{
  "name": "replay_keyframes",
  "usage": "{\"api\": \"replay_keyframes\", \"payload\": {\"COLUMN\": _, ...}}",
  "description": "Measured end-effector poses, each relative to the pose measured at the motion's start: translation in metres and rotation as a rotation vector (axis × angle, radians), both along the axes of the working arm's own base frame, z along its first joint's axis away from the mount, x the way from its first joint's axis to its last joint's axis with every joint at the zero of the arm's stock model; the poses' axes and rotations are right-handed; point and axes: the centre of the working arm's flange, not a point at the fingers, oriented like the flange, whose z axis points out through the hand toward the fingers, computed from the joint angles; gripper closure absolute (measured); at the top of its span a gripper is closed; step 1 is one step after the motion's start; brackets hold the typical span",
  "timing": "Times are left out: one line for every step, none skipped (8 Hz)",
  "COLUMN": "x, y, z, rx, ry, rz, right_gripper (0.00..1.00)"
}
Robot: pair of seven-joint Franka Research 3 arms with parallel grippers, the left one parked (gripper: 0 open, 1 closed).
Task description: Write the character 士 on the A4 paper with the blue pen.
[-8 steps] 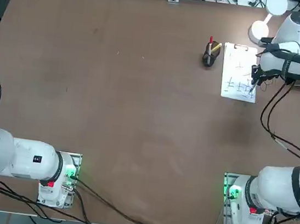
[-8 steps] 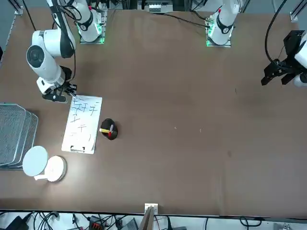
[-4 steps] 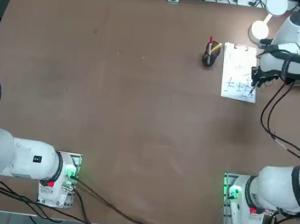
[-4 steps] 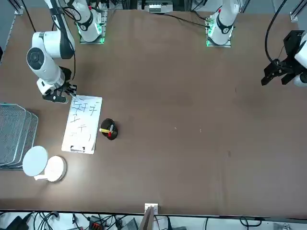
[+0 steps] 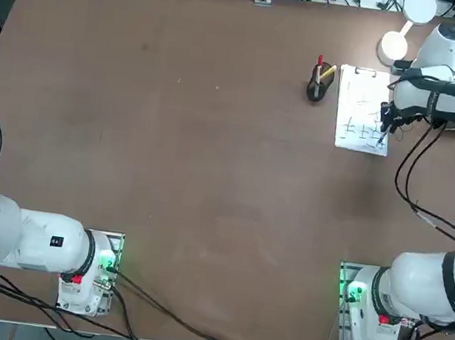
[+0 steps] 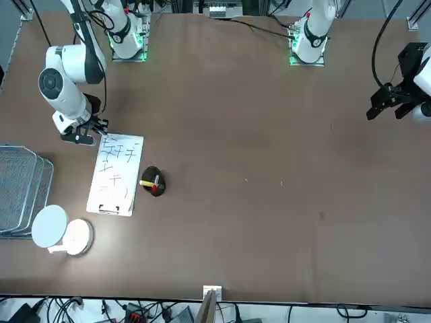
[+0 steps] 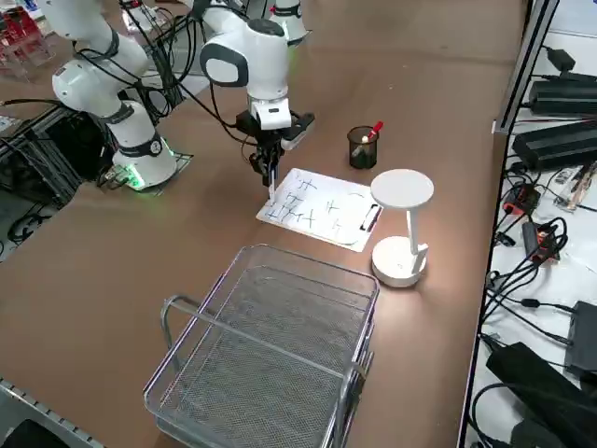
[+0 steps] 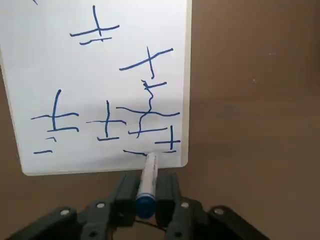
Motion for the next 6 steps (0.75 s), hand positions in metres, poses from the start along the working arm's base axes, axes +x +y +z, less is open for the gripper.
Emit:
{"api": "replay_keyframes", "payload": {"x": 0.0, "y": 0.0, "z": -0.0005, "rx": 0.0, "ry": 0.0, "rz": 0.0, "right_gripper": 0.79}}
{"api": "replay_keyframes", "payload": {"x": 0.0002, "y": 0.0001, "z": -0.001, "rx": 0.001, "ry": 0.0, "rz": 0.0, "right_gripper": 0.79}}
{"api": "replay_keyframes", "payload": {"x": 0.0005, "y": 0.0002, "z": -0.0014, "rx": 0.001, "ry": -0.002, "rz": 0.001, "right_gripper": 0.79}}
{"api": "replay_keyframes", "payload": {"x": 0.0007, "y": 0.0002, "z": -0.0019, "rx": 0.002, "ry": -0.003, "rz": 0.001, "right_gripper": 0.79}}
{"api": "replay_keyframes", "payload": {"x": 0.0009, "y": 0.0003, "z": -0.0027, "rx": 0.003, "ry": -0.003, "rz": 0.001, "right_gripper": 0.79}}
{"api": "replay_keyframes", "payload": {"x": 0.0009, "y": 0.0003, "z": -0.0033, "rx": 0.003, "ry": -0.003, "rz": 0.001, "right_gripper": 0.79}}
